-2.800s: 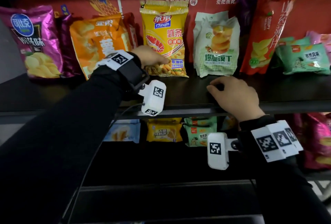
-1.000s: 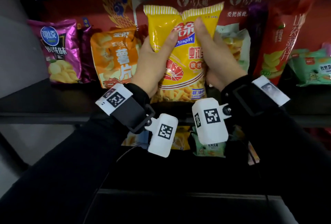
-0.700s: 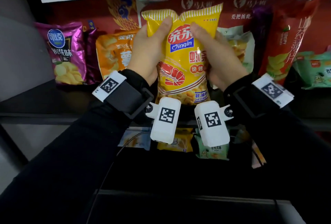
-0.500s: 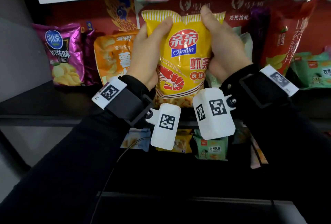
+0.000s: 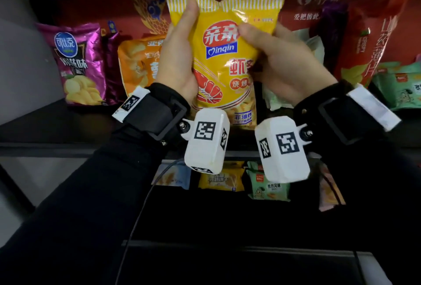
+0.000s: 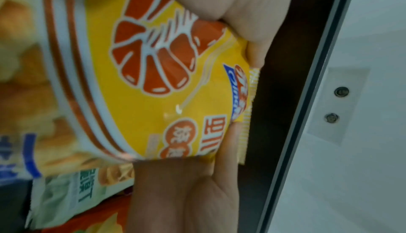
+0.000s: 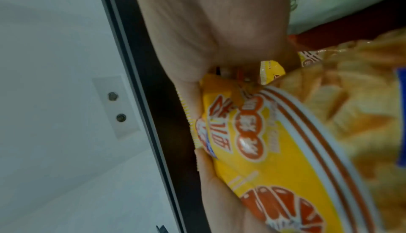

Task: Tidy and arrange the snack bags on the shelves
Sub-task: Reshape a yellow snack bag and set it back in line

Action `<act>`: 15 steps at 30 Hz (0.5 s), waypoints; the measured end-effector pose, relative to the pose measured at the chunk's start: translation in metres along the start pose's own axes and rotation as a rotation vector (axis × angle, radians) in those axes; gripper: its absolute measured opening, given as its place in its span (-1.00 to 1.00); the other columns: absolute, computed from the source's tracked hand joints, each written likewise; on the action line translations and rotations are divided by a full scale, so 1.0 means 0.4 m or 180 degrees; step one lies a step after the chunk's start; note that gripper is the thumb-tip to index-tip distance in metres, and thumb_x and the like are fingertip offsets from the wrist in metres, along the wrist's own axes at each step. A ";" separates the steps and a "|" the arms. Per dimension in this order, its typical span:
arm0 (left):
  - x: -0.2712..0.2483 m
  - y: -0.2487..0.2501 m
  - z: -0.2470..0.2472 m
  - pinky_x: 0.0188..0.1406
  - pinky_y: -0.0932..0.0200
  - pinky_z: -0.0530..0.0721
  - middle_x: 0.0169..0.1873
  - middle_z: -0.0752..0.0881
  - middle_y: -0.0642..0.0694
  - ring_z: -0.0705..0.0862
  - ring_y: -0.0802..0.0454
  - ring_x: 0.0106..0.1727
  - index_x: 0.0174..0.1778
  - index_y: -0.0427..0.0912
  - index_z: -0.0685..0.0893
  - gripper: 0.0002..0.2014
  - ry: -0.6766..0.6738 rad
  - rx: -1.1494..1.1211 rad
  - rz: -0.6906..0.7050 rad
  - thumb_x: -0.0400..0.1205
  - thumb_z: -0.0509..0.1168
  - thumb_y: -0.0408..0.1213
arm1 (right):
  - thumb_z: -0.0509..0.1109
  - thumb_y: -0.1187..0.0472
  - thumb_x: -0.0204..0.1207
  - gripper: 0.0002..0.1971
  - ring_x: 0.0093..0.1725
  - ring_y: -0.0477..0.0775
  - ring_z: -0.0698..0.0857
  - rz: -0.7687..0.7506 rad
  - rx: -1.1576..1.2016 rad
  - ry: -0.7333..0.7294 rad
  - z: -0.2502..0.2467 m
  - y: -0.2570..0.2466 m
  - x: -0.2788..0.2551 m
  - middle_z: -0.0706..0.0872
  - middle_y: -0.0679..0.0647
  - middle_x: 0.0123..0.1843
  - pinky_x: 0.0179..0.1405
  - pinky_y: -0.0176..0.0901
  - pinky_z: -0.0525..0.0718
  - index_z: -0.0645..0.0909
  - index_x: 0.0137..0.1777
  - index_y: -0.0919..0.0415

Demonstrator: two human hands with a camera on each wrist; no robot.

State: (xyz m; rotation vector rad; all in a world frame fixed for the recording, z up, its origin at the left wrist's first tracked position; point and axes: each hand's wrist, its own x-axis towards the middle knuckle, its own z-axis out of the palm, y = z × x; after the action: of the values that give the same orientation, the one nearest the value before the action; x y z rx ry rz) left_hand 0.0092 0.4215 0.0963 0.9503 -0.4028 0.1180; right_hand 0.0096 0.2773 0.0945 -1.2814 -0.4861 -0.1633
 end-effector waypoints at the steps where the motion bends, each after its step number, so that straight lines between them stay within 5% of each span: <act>1: -0.004 0.006 -0.003 0.33 -0.42 0.54 0.35 0.60 -0.40 0.61 -0.40 0.34 0.53 -0.28 0.40 -0.48 -0.0075 0.0130 0.0073 0.72 0.18 -0.04 | 0.36 0.28 0.59 -0.80 -0.04 0.02 0.81 -0.0148 -0.0045 0.0023 -0.008 -0.004 -0.006 0.82 0.06 0.00 -0.09 -0.06 0.78 0.56 0.19 0.19; 5: -0.005 0.039 -0.066 0.33 -0.12 0.51 0.34 0.64 -0.08 0.59 -0.05 0.38 0.41 -0.09 0.54 -0.40 -0.0152 0.1219 0.0151 0.73 -0.14 0.22 | 0.39 0.44 0.53 -0.85 -0.01 0.08 0.79 -0.1402 0.0230 0.0324 -0.048 -0.041 -0.019 0.81 0.02 -0.09 0.00 -0.05 0.72 0.60 0.06 0.29; 8: 0.007 0.057 -0.127 0.13 -0.06 0.70 0.04 0.70 -0.02 0.72 0.06 0.10 0.28 -0.04 0.59 -0.29 -0.0398 0.1533 -0.1023 0.60 -0.13 0.43 | 0.41 0.49 0.48 -0.72 0.18 0.12 0.69 -0.2301 -0.0668 0.0077 -0.051 -0.040 -0.033 0.76 0.14 0.09 0.18 -0.04 0.65 0.61 0.19 0.42; 10: 0.003 0.055 -0.136 0.01 -0.02 0.79 0.11 0.75 -0.12 0.77 0.02 0.11 0.32 -0.12 0.57 -0.13 -0.0973 0.1324 -0.1645 0.50 -0.20 0.50 | 0.47 0.42 0.44 -0.57 0.36 0.17 0.56 -0.2379 -0.1750 -0.0142 -0.052 -0.018 -0.036 0.57 0.20 0.34 0.44 0.14 0.48 0.51 0.30 0.42; 12: -0.006 0.043 -0.132 -0.02 0.02 0.80 0.28 0.70 -0.22 0.75 -0.04 0.20 0.43 -0.09 0.52 -0.12 -0.1161 0.1256 -0.1627 0.42 -0.10 0.48 | 0.52 0.31 0.40 -0.62 0.50 0.10 0.42 -0.2127 -0.2480 -0.0292 -0.065 0.000 -0.041 0.46 0.13 0.44 0.61 0.26 0.18 0.58 0.22 0.17; 15: -0.014 0.031 -0.127 -0.22 0.20 0.81 0.11 0.79 -0.19 0.80 -0.01 0.07 0.30 -0.12 0.60 -0.44 -0.1025 0.1046 -0.1457 0.40 0.30 0.04 | 0.52 0.33 0.41 -0.70 0.65 0.01 0.22 -0.1296 -0.2526 -0.0384 -0.092 0.019 -0.059 0.30 0.10 0.62 0.65 0.09 0.20 0.65 -0.02 -0.11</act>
State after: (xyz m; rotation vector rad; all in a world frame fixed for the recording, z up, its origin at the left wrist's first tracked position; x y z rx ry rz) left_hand 0.0152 0.4703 0.0778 1.3703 -0.4588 -0.4017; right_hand 0.0011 0.2411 0.0700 -1.9579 -0.8303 -0.6732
